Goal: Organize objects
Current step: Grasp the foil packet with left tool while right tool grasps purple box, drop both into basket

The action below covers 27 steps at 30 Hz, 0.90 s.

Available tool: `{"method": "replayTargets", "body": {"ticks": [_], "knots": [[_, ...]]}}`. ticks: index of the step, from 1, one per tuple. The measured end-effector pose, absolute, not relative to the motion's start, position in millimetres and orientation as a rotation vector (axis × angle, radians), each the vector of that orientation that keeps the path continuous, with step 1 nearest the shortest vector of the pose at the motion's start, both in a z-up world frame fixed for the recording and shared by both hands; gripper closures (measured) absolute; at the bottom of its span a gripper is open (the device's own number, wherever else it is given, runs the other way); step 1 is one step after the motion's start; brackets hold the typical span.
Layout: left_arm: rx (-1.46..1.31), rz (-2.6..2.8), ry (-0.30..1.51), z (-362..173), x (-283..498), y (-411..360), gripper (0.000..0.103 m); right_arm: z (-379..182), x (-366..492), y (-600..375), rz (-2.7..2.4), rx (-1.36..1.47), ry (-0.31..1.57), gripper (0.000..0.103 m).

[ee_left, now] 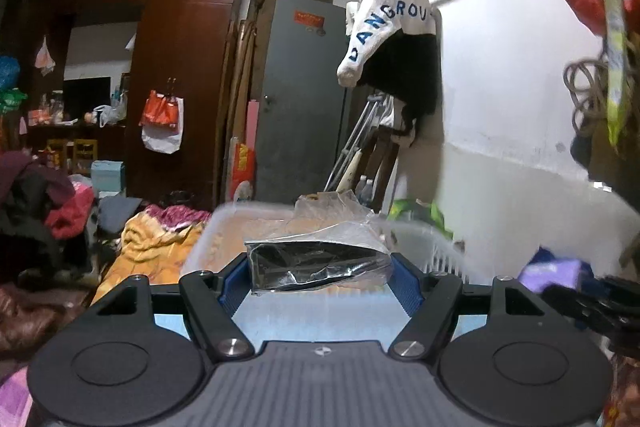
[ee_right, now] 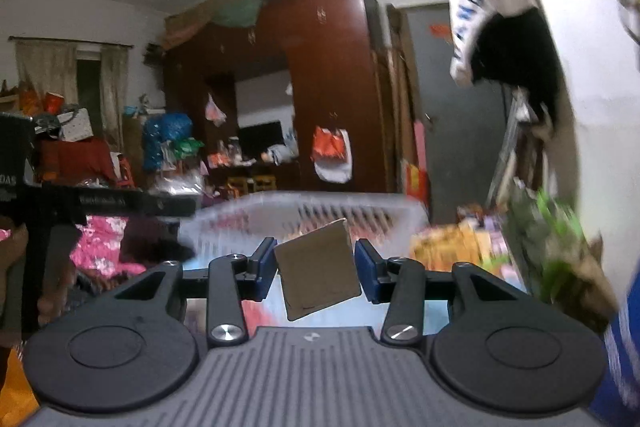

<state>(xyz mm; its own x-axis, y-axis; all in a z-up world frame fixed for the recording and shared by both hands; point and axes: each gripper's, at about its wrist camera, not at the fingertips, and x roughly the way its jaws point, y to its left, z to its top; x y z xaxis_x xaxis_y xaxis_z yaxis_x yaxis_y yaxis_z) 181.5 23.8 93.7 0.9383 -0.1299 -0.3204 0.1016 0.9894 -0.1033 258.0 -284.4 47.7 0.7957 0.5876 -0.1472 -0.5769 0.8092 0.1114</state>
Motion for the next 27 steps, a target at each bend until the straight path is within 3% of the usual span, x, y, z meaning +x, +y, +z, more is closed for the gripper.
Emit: {"method": "replayTargets", "body": {"ticks": [7,8,9,10,11,12,18,24,27], "knots": [[-0.064,-0.069,0.414,86.4,253.6,14.4,0.027,56.2,340.6,-226.4,0.633,-0.028,0.256,0.053],[-0.066,-0.079,0.428,81.5,257.5,15.0,0.026,51.6,343.3,-226.6,0.635,-0.017,0.257,0.049],[-0.06,-0.083,0.432,77.5,259.5,15.0,0.024,46.0,345.9,-226.5,0.629,-0.015,0.263,0.03],[-0.051,-0.078,0.433,73.3,259.7,15.7,0.009,43.4,344.8,-228.7,0.622,-0.009,0.265,0.02],[-0.049,-0.071,0.427,72.4,257.6,17.4,0.0,39.9,341.1,-233.1,0.615,0.006,0.255,0.008],[-0.046,-0.069,0.418,72.9,253.9,18.9,0.0,37.2,333.5,-239.3,0.606,0.021,0.24,0.004],[-0.049,-0.099,0.312,70.0,181.7,33.9,0.0,33.4,283.0,-278.2,0.585,0.008,0.212,0.0],[-0.076,-0.038,0.307,28.2,114.1,60.6,0.0,-15.4,241.8,-327.2,0.554,0.09,0.258,0.0],[-0.108,-0.016,0.32,8.5,101.7,67.9,0.005,-32.1,242.9,-335.0,0.562,0.118,0.293,0.001]]}}
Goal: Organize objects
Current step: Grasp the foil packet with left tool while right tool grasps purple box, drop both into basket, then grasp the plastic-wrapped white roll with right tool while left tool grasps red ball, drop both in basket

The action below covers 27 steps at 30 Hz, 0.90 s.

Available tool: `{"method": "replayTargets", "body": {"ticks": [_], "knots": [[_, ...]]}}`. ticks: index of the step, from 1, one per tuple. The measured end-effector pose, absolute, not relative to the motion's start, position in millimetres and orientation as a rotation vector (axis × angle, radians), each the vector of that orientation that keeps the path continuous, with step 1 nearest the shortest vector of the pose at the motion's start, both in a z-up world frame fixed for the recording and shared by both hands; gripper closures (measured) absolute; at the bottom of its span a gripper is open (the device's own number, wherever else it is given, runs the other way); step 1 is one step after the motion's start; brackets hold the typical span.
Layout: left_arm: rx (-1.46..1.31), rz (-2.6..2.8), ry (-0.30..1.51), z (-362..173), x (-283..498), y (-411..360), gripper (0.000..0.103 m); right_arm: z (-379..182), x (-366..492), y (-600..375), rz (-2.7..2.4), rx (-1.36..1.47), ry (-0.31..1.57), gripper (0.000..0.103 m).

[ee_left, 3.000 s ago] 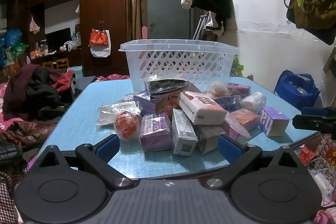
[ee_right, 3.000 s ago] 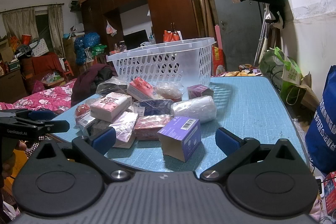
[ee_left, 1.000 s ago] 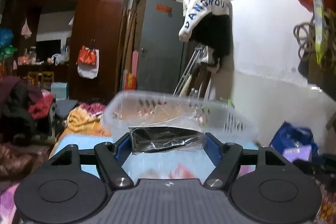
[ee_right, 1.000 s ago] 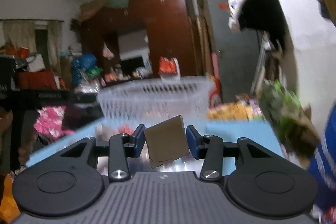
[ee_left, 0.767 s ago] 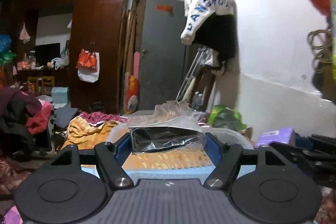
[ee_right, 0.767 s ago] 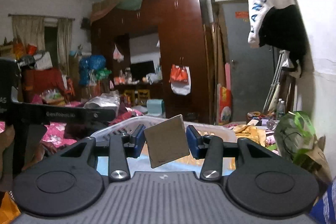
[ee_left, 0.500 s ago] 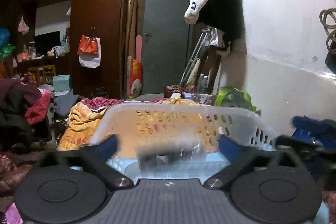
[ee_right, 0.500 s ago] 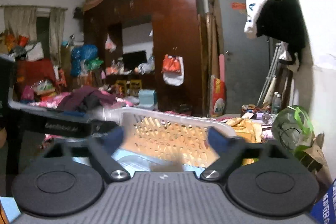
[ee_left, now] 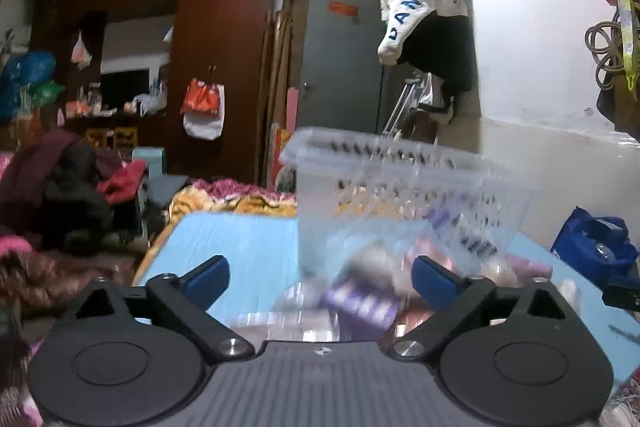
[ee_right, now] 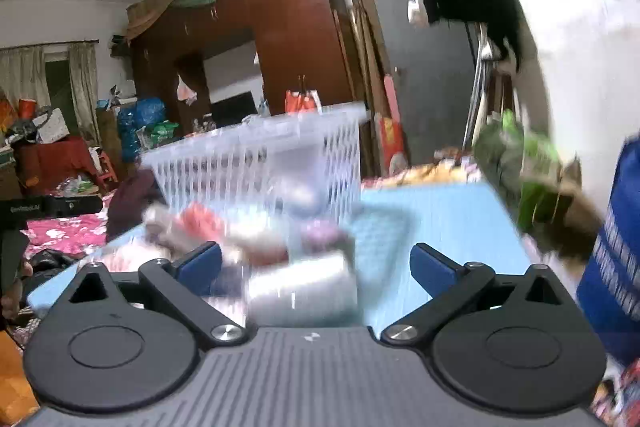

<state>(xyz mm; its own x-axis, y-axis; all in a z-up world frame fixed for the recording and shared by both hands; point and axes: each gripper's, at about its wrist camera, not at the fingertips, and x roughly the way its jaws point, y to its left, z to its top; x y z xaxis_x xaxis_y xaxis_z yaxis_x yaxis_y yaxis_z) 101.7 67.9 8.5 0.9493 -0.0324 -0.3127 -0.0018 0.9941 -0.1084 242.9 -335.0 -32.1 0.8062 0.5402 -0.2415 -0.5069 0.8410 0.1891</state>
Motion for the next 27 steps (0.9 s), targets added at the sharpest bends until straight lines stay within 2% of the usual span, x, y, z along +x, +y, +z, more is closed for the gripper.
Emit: {"method": "replayTargets", "body": {"ticks": [6,8,11,15,21,24,26,27], "knots": [[-0.169,0.025,0.333,-12.4,88.8,84.1,0.011,-30.2,257.2,-315.3,0.561,0.052,0.317,0.008],[-0.185,0.025,0.352,-21.0,86.0,94.7,0.016,-34.0,260.2,-309.6,0.563,0.034,0.335,0.009],[-0.211,0.006,0.371,-26.6,88.8,100.6,0.017,-45.4,265.9,-300.6,0.556,0.009,0.383,0.009],[-0.164,-0.001,0.381,-31.3,88.7,92.7,0.017,-54.9,270.3,-304.2,0.558,0.035,0.401,0.025],[-0.154,0.034,0.362,-37.8,82.9,87.9,0.019,-63.4,249.7,-315.7,0.56,0.079,0.362,0.025],[-0.216,0.039,0.38,-42.5,86.5,96.2,0.033,-60.7,242.2,-322.4,0.559,0.113,0.339,0.025],[-0.222,0.054,0.363,-44.4,82.8,99.1,0.049,-59.5,236.6,-324.3,0.559,0.125,0.328,0.025],[-0.219,0.058,0.362,-44.6,81.2,99.4,0.051,-59.3,234.6,-324.6,0.56,0.13,0.323,0.025]]}}
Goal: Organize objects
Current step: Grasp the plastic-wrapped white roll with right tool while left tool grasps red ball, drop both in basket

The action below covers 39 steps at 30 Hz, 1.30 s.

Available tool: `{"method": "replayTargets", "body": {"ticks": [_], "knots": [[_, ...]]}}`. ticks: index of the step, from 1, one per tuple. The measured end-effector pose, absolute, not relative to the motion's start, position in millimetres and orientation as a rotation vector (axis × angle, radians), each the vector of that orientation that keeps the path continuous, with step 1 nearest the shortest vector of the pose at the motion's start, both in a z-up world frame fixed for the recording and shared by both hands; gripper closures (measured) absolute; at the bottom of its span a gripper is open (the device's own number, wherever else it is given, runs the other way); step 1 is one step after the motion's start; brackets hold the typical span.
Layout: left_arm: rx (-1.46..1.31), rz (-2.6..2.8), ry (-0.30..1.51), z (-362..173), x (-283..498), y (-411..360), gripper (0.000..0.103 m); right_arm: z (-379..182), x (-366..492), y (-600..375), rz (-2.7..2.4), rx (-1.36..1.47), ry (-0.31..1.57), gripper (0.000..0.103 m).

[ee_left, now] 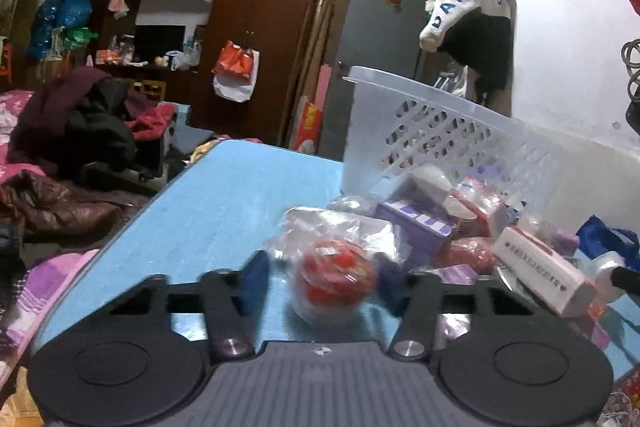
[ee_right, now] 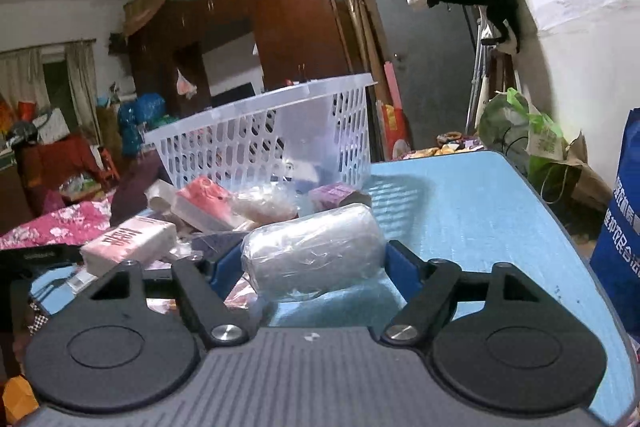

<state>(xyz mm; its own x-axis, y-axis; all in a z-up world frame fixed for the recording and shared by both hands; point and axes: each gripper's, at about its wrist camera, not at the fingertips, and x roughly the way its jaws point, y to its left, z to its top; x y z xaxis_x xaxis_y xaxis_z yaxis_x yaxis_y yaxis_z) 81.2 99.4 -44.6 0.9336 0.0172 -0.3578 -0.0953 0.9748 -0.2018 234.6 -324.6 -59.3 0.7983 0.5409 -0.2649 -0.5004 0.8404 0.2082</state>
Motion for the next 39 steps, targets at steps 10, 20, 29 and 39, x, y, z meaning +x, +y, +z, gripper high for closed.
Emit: {"method": "replayTargets", "body": {"ticks": [10,20,29,39], "knots": [[-0.211,0.052,0.266,-36.1,64.8,104.9,0.056,-58.4,233.2,-327.9,0.549,0.151,0.31,0.025],[-0.214,-0.001,0.206,-7.9,71.5,105.8,0.056,-31.3,239.1,-329.8,0.57,0.146,0.234,0.025],[-0.147,-0.156,0.19,90.0,152.5,76.4,0.056,48.5,286.3,-280.4,0.653,0.026,0.07,0.025],[-0.107,-0.146,0.391,85.2,269.8,33.8,0.038,50.3,356.9,-228.6,0.645,-0.041,0.197,0.008]]}}
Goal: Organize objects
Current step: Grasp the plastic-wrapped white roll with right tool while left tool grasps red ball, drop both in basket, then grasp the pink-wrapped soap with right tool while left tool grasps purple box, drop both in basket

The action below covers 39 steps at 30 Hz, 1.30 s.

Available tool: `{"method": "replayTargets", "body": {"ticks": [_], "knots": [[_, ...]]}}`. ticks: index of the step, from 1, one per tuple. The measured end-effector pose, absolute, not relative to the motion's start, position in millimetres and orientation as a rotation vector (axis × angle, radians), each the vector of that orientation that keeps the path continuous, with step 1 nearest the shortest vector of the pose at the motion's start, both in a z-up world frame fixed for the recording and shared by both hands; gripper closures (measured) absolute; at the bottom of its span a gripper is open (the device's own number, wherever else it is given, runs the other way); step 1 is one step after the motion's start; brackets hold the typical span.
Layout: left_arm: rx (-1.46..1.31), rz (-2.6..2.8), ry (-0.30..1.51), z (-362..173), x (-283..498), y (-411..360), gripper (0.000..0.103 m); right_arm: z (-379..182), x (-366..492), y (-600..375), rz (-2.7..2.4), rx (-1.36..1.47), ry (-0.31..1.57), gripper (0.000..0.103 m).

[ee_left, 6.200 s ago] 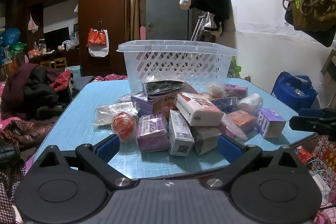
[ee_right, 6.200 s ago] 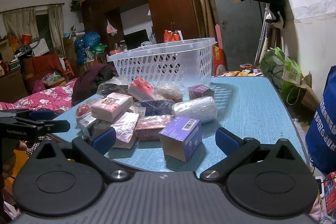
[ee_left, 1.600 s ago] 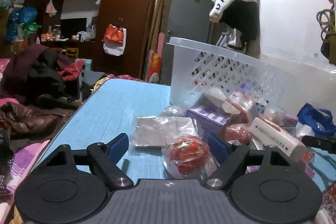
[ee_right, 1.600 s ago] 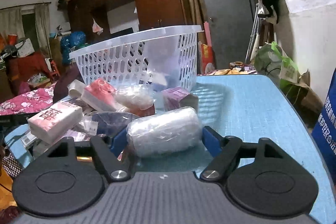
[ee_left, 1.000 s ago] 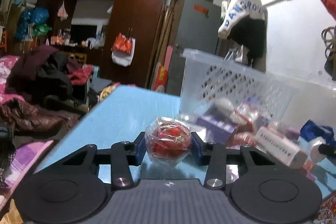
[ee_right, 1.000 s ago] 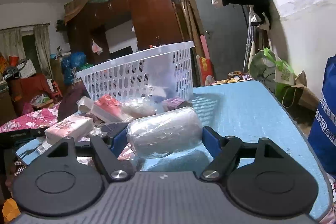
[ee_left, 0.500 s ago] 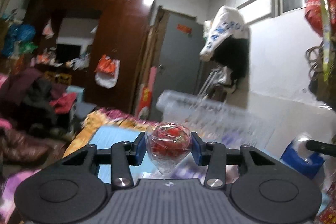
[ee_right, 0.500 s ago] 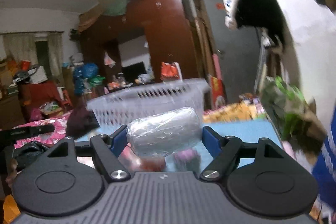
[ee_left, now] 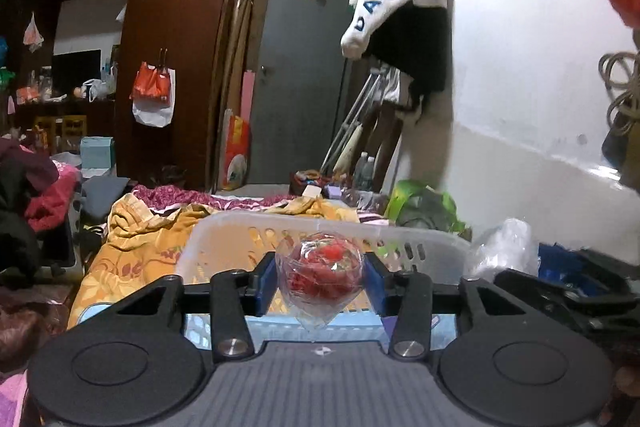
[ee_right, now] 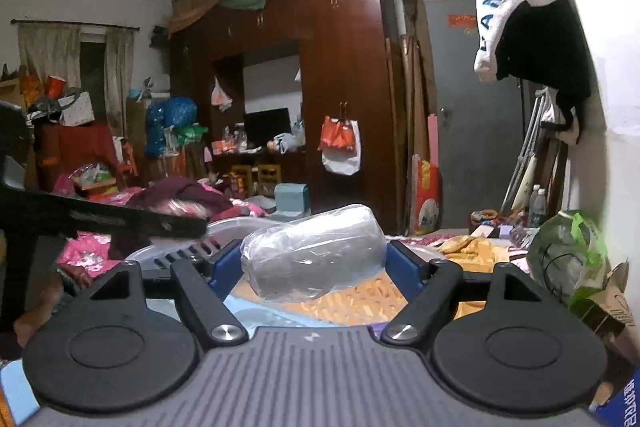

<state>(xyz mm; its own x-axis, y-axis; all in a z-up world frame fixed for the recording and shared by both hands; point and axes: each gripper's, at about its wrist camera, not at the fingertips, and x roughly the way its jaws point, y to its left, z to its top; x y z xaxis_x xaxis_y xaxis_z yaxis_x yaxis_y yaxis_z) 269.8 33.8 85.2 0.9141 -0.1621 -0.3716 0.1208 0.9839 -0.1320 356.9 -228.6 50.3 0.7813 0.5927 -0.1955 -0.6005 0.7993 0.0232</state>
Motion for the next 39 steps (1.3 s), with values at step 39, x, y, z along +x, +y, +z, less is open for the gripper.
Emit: {"method": "replayTargets", "body": {"ticks": [39], "knots": [[-0.16,-0.088,0.356,-62.1,73.2,75.4,0.0,-83.2,206.6,-287.2,0.595,-0.009,0.303,0.04]]}}
